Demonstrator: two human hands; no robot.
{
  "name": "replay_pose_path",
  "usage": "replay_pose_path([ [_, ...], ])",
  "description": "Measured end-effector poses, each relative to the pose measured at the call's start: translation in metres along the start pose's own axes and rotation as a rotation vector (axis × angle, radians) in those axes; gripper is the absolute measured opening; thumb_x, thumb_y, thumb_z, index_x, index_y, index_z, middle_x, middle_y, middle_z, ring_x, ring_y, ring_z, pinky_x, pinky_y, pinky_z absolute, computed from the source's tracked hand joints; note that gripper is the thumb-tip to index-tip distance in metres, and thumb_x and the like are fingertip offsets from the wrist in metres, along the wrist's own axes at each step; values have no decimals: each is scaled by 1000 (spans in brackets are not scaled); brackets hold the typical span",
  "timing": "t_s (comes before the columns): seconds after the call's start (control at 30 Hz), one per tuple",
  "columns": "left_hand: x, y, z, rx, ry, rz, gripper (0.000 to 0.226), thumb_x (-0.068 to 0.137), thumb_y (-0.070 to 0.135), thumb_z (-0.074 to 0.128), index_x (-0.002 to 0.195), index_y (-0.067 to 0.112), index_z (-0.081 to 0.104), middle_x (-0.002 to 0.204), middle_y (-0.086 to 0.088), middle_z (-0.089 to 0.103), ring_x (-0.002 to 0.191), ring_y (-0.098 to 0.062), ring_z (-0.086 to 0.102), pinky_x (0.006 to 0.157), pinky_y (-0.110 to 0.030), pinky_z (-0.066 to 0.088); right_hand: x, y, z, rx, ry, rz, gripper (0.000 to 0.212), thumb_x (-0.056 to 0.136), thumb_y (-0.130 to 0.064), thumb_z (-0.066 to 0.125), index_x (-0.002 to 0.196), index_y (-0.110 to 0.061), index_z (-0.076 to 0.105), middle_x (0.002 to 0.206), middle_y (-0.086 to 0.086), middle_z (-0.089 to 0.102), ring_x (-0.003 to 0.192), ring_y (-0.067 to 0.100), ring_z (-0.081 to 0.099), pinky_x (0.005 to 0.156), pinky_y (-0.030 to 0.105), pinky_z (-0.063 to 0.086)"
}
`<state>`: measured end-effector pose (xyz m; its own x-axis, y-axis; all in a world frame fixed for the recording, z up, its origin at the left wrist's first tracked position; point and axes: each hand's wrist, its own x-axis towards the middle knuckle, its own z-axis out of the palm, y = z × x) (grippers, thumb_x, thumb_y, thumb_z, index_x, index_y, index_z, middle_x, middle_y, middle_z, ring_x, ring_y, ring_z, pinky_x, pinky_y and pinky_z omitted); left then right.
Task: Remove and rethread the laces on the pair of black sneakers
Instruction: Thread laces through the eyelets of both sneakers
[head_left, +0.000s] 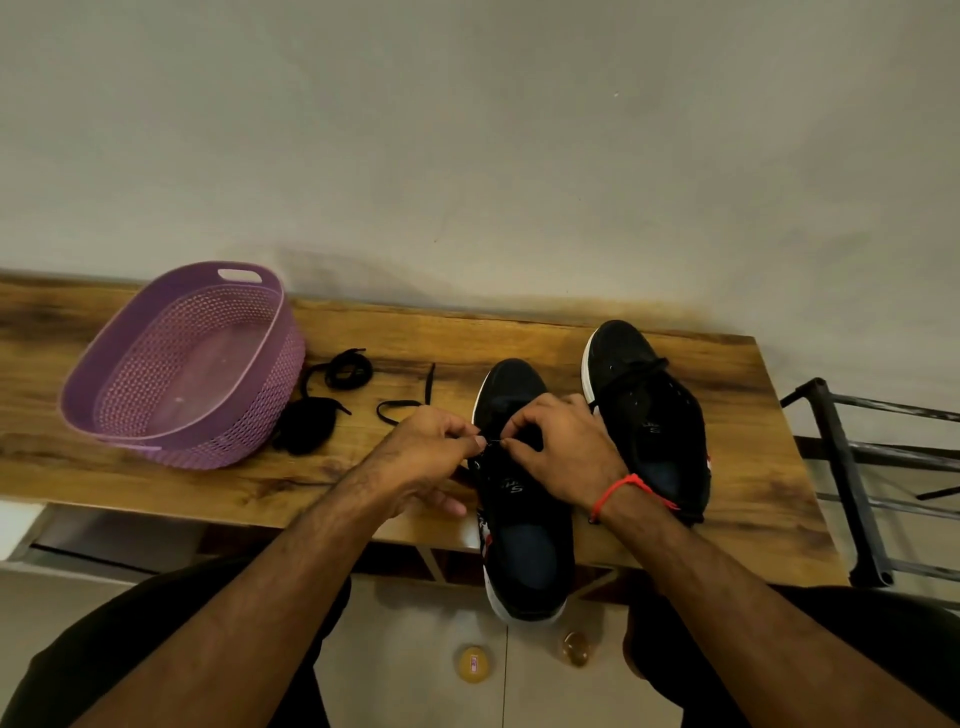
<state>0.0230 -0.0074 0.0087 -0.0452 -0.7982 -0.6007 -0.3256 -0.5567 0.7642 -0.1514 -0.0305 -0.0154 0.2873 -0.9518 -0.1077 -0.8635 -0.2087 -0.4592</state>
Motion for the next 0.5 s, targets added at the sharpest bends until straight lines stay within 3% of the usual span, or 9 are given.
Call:
replay_pose_path([
  [0.27,-3,1,2,-44,5,20,18,103,29,57,107,17,70,107,-4,73,80,-19,76,44,-29,55,-3,-2,-1,15,6,-30,14,93,-41,60,106,-39,56,117,-15,58,129,15,35,108,44,25],
  [0.37,-2,-1,5,-15,56,42,13,100,28,61,101,19,70,107,-2,73,77,-18,75,45,-27,54,-8,-5,-5,94,-42,-84,31,94,-37,56,123,-41,45,118,-14,58,133,15,32,109,50,23],
  [0.43,-1,3,2,-5,106,41,14,101,28,60,100,18,69,105,-1,73,78,-18,75,48,-27,54,-11,-7,-7,30,-48,-104,33,96,-44,49,130,-43,46,124,-12,58,134,16,30,108,52,22],
  [0.5,1,9,-9,-60,192,54,17,104,24,52,105,14,65,103,-3,75,83,-22,76,54,-28,53,-11,-7,-7,-26,-34,-90,32,97,-56,43,123,-41,54,123,-11,59,133,16,31,108,52,22],
])
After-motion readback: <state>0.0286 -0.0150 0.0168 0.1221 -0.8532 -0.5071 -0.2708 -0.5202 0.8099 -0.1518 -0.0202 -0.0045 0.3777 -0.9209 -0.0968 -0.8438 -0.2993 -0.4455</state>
